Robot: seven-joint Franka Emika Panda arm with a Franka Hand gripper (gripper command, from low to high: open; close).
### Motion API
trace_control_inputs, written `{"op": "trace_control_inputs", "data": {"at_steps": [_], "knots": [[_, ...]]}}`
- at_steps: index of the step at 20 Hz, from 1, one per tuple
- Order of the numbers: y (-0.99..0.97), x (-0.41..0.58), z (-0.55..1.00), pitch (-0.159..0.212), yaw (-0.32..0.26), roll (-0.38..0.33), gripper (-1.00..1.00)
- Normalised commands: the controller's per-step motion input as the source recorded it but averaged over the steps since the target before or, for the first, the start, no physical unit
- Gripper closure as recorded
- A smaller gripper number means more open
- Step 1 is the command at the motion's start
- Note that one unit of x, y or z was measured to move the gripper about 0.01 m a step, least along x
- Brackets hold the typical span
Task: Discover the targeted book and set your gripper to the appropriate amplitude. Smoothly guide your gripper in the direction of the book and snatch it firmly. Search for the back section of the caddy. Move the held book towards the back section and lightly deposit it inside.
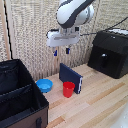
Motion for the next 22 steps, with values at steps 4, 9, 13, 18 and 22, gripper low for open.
{"op": "trace_control_inputs", "data": {"at_steps": [4, 9, 13, 18, 22], "knots": [[-0.58, 0.105, -0.03, 0.000, 0.000, 0.084, -1.00], [-0.71, 0.141, -0.10, 0.000, 0.000, 0.104, -1.00], [-0.49, 0.139, -0.20, 0.001, 0.002, 0.065, -1.00], [-0.08, 0.134, -0.32, 0.026, 0.036, -0.004, -1.00], [-0.08, 0.181, -0.40, 0.047, 0.043, -0.004, -1.00]]}}
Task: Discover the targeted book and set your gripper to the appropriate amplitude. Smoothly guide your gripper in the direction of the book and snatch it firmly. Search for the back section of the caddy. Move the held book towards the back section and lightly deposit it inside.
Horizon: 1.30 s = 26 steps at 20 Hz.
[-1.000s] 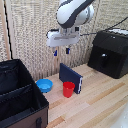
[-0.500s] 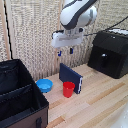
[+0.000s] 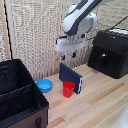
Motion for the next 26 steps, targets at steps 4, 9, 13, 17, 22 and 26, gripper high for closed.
{"op": "trace_control_inputs", "data": {"at_steps": [4, 9, 13, 17, 22, 26], "knots": [[-0.16, 0.224, -0.39, 0.046, 0.054, -0.007, -1.00], [-0.23, 0.185, -0.30, 0.074, 0.065, -0.004, -1.00], [-0.02, 0.046, -0.08, 0.036, 0.038, -0.018, 1.00], [0.00, 0.000, -0.04, -0.050, 0.036, -0.010, 1.00], [0.10, 0.000, -0.08, -0.085, 0.066, -0.037, 1.00], [0.09, 0.000, -0.07, -0.025, 0.068, -0.010, 1.00]]}}
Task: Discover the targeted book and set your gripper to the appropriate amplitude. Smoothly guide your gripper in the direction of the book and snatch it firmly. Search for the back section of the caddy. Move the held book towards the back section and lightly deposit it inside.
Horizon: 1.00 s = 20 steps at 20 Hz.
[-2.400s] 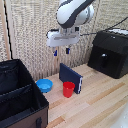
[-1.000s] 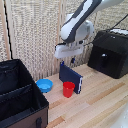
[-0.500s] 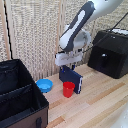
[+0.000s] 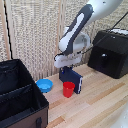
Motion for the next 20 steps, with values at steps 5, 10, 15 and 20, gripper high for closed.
{"op": "trace_control_inputs", "data": {"at_steps": [5, 10, 15, 20], "knots": [[0.05, 0.084, 0.03, 0.000, 0.043, 0.000, 1.00], [-0.07, 0.180, 0.82, -0.020, -0.137, -0.029, 1.00], [-0.21, 0.187, 0.97, -0.017, -0.105, -0.063, 1.00], [-0.09, 0.101, 0.99, -0.004, -0.008, -0.030, 1.00]]}}
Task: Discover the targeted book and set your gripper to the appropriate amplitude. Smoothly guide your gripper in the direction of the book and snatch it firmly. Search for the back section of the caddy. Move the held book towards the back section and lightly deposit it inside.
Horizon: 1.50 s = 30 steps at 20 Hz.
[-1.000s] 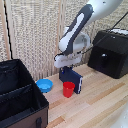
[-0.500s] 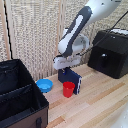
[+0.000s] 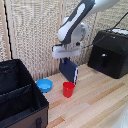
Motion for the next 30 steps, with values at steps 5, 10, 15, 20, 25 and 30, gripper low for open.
{"op": "trace_control_inputs", "data": {"at_steps": [5, 10, 15, 20, 25, 30], "knots": [[0.00, 0.109, 1.00, 0.006, 0.001, 0.000, 1.00], [0.21, -0.039, 0.95, -0.006, -0.103, 0.038, 1.00], [0.26, -0.048, 0.74, -0.052, -0.221, 0.096, 1.00], [0.03, -0.034, 0.59, -0.010, -0.292, 0.132, 1.00], [0.00, -0.009, 0.53, 0.000, -0.334, 0.124, 1.00], [0.00, 0.000, 0.48, 0.000, -0.345, 0.124, 1.00]]}}
